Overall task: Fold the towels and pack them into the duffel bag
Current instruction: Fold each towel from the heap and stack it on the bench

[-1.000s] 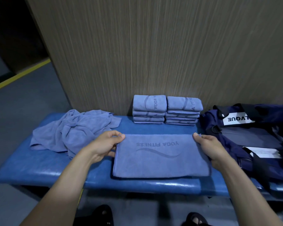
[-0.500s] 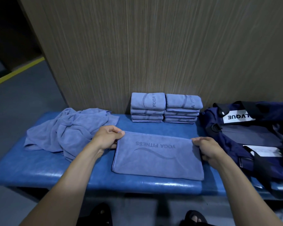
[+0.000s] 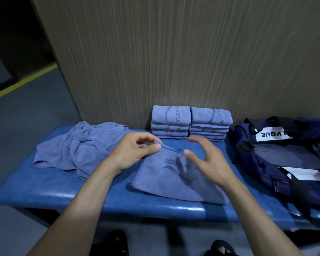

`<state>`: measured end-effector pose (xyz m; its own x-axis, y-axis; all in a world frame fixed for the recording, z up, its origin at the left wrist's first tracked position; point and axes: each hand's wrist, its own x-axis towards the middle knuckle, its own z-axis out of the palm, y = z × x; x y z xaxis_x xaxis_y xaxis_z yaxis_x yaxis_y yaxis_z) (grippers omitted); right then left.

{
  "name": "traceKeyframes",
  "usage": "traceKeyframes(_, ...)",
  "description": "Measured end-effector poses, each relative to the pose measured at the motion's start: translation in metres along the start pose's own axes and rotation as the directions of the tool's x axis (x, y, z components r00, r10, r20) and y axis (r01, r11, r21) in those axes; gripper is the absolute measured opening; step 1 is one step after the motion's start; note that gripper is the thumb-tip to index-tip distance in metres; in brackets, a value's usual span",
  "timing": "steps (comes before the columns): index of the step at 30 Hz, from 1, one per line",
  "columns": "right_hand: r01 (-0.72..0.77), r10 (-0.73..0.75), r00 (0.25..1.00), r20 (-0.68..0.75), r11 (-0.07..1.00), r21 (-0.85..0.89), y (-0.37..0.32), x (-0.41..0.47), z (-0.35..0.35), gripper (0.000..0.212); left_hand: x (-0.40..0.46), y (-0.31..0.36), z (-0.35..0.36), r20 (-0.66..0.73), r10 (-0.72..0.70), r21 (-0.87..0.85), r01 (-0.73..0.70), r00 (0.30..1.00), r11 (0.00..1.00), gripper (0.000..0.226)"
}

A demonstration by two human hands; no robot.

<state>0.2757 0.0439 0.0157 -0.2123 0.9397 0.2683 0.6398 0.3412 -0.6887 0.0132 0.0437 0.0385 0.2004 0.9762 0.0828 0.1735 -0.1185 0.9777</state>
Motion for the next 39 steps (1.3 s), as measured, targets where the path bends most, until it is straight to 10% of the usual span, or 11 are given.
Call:
traceKeyframes(9, 0.073, -0.162, 0.970, 0.180, 0.905, 0.419, -0.048, 0.010, 0.024, 0.021, -0.013, 0.018, 0.011, 0.107, 0.212, 0.137, -0.226, 0.971, 0.964, 0.012)
traceKeyframes(16, 0.149, -0.132, 0.989, -0.070, 0.896, 0.419, -0.049, 0.015, 0.022, 0.012, -0.019, 0.004, -0.005, 0.120, 0.056, 0.172, -0.076, 0.991, 0.982, 0.048)
traceKeyframes(20, 0.166, -0.086, 0.978, -0.192, 0.879, 0.447, -0.050, 0.018, 0.013, 0.009, -0.022, -0.003, -0.009, 0.087, 0.135, 0.372, -0.158, 0.987, 0.915, 0.026)
traceKeyframes(31, 0.195, -0.011, 0.954, -0.299, 0.781, 0.593, -0.071, 0.014, -0.021, 0.013, -0.026, 0.042, -0.004, -0.255, 0.199, -0.324, -0.277, 0.946, 0.904, 0.011)
traceKeyframes(39, 0.267, -0.039, 0.934, -0.355, 0.736, 0.623, -0.121, 0.002, -0.071, 0.014, -0.036, 0.107, -0.004, -0.301, 0.355, -0.214, -0.426, 0.885, 0.879, 0.013)
